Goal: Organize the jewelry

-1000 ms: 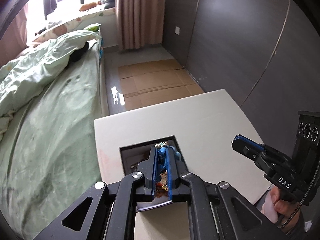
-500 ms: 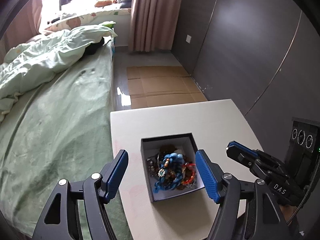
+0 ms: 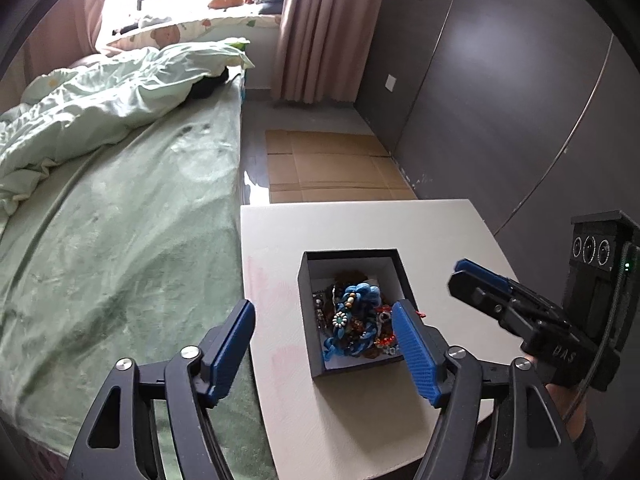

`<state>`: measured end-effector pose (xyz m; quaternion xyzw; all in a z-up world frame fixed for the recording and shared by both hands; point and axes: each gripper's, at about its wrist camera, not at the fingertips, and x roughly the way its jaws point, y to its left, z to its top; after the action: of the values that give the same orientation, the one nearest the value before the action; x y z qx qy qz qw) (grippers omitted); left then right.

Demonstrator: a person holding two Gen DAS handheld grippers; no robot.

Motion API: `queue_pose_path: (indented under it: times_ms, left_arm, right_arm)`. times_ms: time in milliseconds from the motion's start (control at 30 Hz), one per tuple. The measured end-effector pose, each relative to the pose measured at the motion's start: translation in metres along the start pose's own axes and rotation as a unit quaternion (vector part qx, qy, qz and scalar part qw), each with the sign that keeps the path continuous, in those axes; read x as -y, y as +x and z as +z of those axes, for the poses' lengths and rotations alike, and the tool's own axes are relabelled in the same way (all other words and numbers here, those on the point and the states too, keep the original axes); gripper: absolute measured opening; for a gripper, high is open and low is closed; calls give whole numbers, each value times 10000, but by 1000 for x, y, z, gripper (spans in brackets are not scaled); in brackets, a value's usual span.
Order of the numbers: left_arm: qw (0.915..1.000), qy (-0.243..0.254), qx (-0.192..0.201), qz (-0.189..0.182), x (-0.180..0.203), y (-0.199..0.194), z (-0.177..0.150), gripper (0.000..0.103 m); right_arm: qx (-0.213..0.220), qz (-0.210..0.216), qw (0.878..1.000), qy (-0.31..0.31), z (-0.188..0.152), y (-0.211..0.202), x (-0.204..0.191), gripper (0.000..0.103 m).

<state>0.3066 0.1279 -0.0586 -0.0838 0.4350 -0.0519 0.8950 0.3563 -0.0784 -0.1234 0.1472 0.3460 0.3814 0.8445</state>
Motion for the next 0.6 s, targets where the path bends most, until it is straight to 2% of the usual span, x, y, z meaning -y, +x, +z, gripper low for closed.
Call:
queue_pose_path:
  times_ms: [67,300,367,500,567,600]
  left_arm:
    - [10000,-5,49,-47,2,-5,-1,85]
    - [9996,47,231,-182,15,-22,-8,91]
    - [9993,71,271,-228,20,-26,-11,94]
    - [9988,68,366,-333,27,-37,-17,101]
    - [9985,86,413,-359,30,-42,-22,102]
    - [9982,99,452,-374,32,-46,-26,102]
  right_arm:
    - [19,-95,9999,112,-2,-10,7,65]
    - [-80,-540,9984,141,-5,-38,2,80]
    - [-73,-593,9982,101,-5,-46,-5,94]
    - [-165,-710,9973,116,-7,-64,-19,96]
    - [-166,-850,9962,131,-9,-75,-26,103]
    - [-155,-916,9955,162,-10,-80,-28,103]
